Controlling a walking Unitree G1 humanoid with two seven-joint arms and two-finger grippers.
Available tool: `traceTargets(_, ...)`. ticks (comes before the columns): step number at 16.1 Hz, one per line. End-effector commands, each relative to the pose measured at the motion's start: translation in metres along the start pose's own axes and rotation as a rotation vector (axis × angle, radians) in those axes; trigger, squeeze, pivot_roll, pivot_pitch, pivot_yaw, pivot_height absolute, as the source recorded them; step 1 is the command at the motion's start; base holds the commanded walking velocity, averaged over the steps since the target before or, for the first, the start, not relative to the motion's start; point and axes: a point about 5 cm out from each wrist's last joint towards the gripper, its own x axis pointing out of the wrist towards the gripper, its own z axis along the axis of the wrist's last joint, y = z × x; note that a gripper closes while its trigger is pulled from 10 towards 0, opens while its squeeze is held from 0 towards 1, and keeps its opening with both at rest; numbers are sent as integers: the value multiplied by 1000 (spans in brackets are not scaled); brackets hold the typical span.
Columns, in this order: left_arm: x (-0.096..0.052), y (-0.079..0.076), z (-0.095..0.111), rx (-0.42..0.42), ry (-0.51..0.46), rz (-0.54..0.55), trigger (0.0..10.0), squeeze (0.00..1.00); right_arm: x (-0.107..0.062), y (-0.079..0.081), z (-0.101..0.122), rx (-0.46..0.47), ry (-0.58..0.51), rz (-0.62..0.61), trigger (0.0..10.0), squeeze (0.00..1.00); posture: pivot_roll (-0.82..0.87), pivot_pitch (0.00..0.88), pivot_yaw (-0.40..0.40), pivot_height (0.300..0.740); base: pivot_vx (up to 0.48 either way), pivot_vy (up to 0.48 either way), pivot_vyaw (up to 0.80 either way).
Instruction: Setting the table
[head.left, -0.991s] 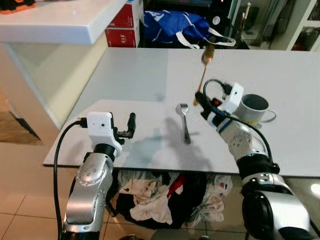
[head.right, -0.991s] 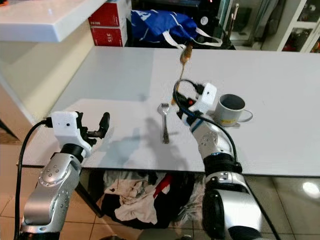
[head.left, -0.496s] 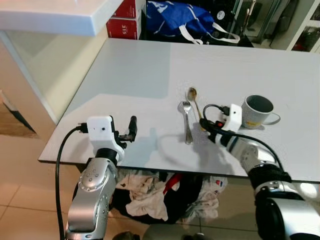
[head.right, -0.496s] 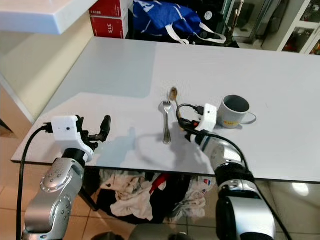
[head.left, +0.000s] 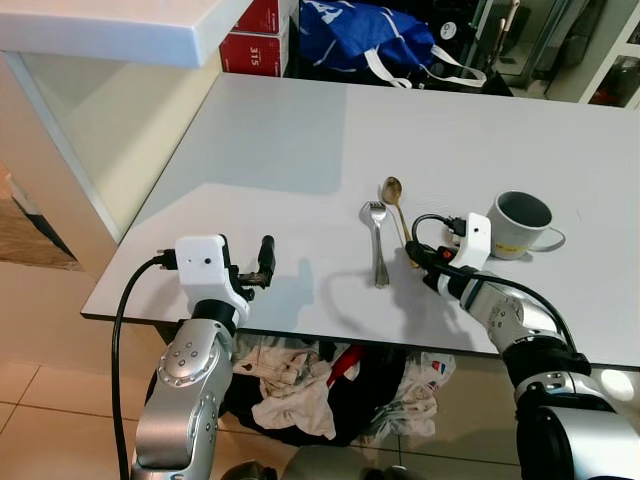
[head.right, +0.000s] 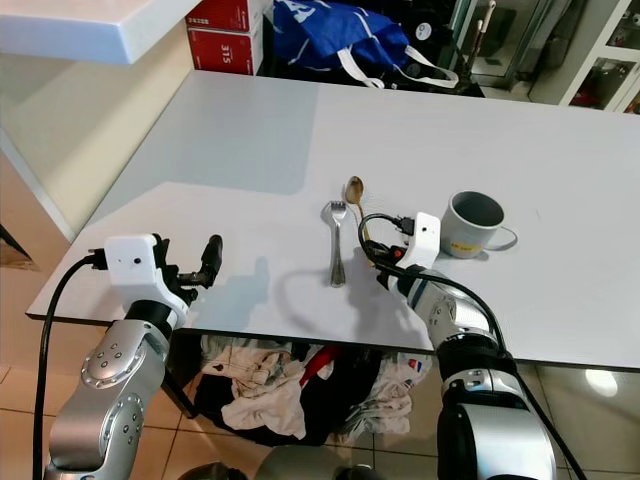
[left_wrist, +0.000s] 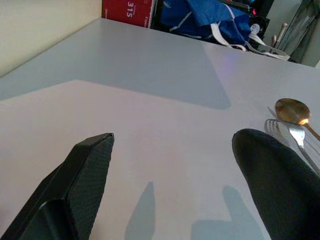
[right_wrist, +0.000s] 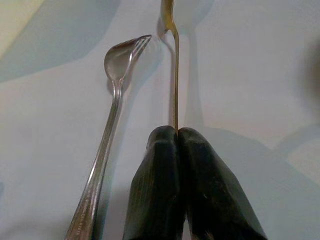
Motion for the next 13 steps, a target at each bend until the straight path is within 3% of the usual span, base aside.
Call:
traceTargets(1, 0, -2, 3, -3, -7, -11, 10000, 0, -6, -10, -10, 0, 28, -60, 0, 0, -51, 53, -18, 731, 0, 0, 0)
traceTargets(6, 2, -1, 5, 3, -8, -21, 10000, 0, -12, -20, -27, -33, 55, -168, 0, 0, -56, 42, -5, 731, 0, 0, 0)
traceTargets(12, 1, 1, 6, 12, -4, -29, 10000, 0, -14, -24, -55, 91, 130, -240, 0, 0, -47, 43, 4, 731, 0, 0, 0)
traceTargets(13, 0, 2, 7, 13, -3, -29, 10000, 0, -13, -23, -58, 108, 149, -246, 10000, 0, -39, 42, 7, 731, 0, 0, 0)
